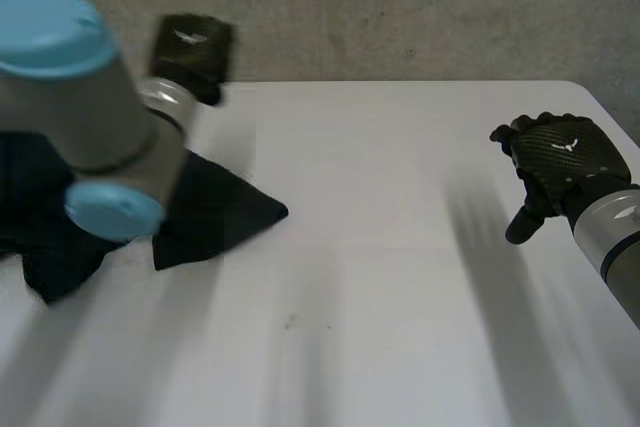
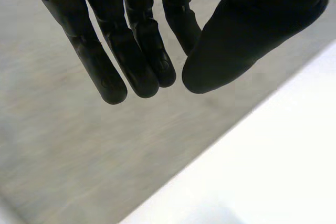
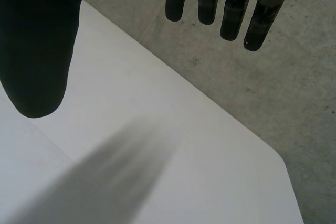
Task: Fold the shorts.
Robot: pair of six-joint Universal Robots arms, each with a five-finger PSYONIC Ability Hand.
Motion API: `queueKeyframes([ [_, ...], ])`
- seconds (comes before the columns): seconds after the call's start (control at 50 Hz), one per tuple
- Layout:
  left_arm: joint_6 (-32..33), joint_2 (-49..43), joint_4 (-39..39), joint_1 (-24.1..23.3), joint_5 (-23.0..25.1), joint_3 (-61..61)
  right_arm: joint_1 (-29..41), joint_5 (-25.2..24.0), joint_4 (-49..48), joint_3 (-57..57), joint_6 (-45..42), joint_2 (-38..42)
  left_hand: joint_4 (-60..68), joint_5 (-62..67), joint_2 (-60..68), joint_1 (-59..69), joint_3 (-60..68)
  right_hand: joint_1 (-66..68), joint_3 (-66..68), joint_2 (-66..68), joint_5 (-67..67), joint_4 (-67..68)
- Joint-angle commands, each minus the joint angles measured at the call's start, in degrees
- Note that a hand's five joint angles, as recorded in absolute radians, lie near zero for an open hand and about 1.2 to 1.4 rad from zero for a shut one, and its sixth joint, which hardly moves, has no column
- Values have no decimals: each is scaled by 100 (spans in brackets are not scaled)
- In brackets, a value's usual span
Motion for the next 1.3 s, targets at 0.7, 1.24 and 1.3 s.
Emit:
queueKeyframes([
  [0.7, 12, -446, -13, 1595, 270, -629, -75, -252, -164, 344, -9, -2, -4775, -4631, -4726, -4429, -4684, 21, -216, -246, -305, -344],
  [1.24, 917, -1509, -224, 2678, -1189, 312, -31, -252, -173, 371, -9, 68, -4691, -4546, -4642, -4345, -4600, 21, -216, -246, -305, -344],
  [1.3, 997, -1597, -224, 2678, -1224, 426, -31, -252, -173, 380, -9, 68, -4474, -4330, -4425, -4128, -4383, 21, -216, -246, -305, -344],
])
